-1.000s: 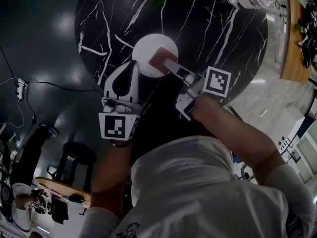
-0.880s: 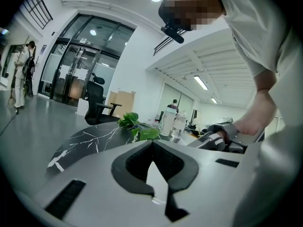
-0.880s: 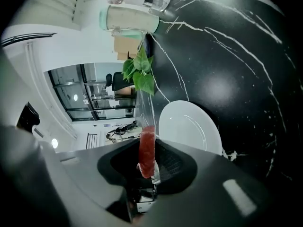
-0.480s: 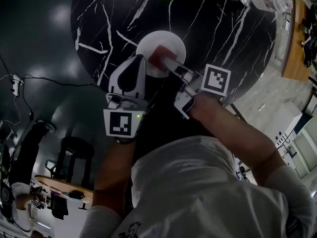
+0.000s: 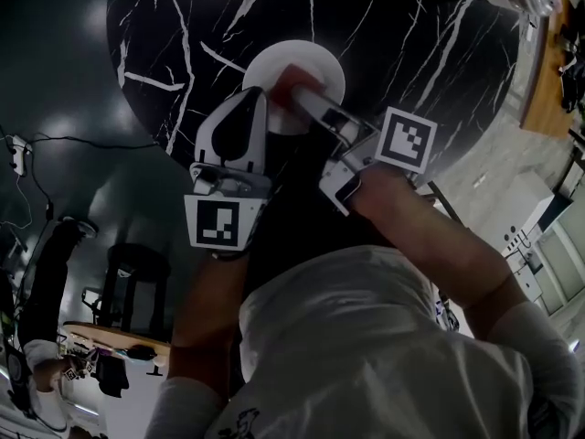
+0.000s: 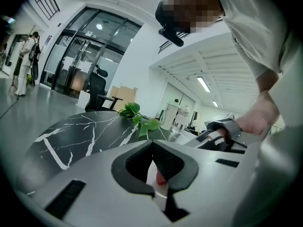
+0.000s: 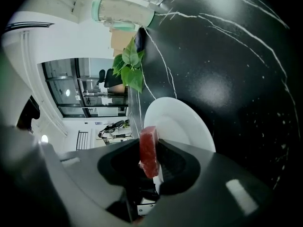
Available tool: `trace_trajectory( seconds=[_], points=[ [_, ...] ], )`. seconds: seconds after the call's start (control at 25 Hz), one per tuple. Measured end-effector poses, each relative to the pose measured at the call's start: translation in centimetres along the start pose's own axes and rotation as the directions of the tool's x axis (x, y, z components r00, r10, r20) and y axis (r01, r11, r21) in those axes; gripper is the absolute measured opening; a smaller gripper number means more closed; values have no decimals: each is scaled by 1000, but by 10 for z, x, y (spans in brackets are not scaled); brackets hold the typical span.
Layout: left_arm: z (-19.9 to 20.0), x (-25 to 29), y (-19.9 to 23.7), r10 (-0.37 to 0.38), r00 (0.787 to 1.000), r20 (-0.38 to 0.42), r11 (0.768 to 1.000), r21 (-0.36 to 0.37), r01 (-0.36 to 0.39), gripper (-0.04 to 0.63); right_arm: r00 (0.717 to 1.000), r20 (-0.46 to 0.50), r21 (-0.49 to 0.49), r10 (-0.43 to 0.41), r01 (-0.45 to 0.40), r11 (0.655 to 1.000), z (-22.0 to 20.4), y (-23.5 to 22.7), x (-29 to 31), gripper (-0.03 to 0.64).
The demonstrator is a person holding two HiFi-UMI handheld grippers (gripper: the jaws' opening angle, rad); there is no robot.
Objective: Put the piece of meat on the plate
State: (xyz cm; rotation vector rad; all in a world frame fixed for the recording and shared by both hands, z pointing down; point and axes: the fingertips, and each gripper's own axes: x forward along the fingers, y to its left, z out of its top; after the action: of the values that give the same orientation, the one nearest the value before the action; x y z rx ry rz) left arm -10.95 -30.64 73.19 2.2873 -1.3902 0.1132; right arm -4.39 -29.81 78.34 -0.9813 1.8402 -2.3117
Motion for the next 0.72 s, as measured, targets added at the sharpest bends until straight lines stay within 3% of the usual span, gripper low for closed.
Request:
trace_trajectory(
  seconds=[0.72],
  points=[
    [-3, 7, 5, 19, 1000, 6, 999, -32, -19, 7, 1000, -9, 10, -16, 16, 1000, 2, 5, -3, 132]
  ],
)
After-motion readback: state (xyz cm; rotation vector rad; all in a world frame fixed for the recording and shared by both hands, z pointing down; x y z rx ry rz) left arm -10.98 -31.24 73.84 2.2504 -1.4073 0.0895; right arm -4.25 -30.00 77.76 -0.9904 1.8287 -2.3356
